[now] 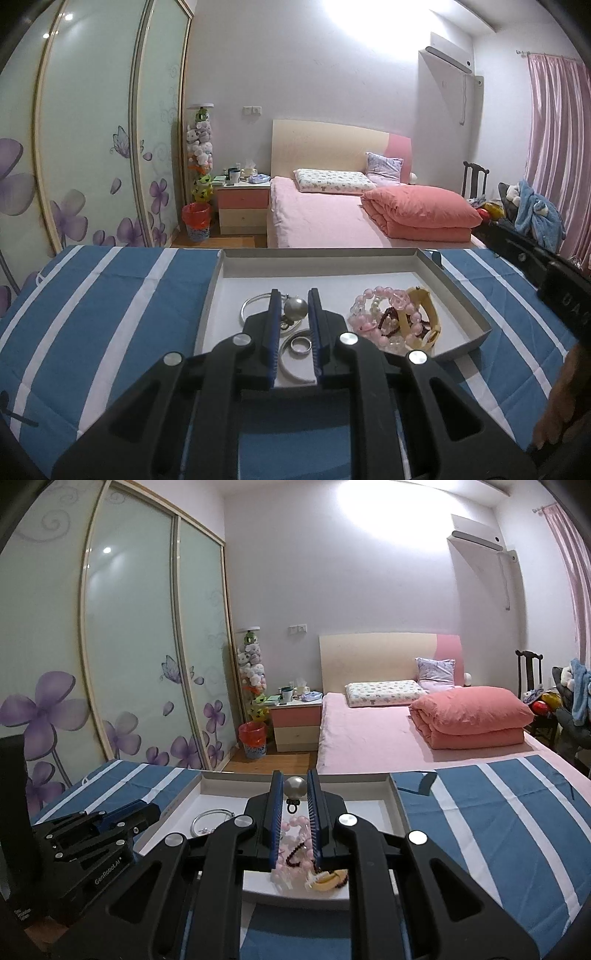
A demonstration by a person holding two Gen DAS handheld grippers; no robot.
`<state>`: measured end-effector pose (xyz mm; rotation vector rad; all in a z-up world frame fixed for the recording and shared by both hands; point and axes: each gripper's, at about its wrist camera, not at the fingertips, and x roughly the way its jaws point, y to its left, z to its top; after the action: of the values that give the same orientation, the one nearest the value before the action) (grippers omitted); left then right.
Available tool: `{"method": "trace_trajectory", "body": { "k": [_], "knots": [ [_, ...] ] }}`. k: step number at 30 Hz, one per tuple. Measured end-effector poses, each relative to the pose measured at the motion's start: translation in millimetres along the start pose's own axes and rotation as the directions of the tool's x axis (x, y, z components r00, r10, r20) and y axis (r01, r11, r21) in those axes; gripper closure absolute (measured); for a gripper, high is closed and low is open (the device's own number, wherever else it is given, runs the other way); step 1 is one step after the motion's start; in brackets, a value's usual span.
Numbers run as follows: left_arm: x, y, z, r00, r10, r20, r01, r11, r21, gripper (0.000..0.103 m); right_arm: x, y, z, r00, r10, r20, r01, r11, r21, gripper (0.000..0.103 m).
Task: Organize jewelry
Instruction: 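Carry both pearl studs over the gray tray, then open both tools to release the pearl studs into the tray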
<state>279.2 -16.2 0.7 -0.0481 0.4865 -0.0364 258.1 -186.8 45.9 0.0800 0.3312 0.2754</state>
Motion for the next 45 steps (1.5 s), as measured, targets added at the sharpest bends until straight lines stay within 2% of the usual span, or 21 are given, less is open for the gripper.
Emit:
{"method": "trace_trajectory", "body": {
  "k": [18,39,42,45],
  "knots": [
    [48.4,-3.5,7.0,0.999,-0.012,-0.048,0.013,1.0,0.015,0.088,61.7,-7.1,-7.1,0.993,0.017,-0.117,-0.012,0.999,0.041,0.089],
    [80.1,-5.7,5.4,0.994,-0.012,-0.11,0.015,1.0,0.021,0.088,102.3,-13.0,-14.0,0.976,0.026,-0.217,-0.011,0.997,0.072,0.089],
    [82.0,-6.0,4.5,0.993,-0.013,-0.116,0.016,1.0,0.021,0.086,104.6,-14.0,-16.2,0.973,0.025,-0.231,-0.006,0.997,0.08,0.088],
    [82.2,-3.8,4.7,0.993,-0.009,-0.116,0.011,1.0,0.013,0.078,104.8,-15.5,-16.5,0.971,0.027,-0.237,-0.007,0.996,0.083,0.088]
  ]
}}
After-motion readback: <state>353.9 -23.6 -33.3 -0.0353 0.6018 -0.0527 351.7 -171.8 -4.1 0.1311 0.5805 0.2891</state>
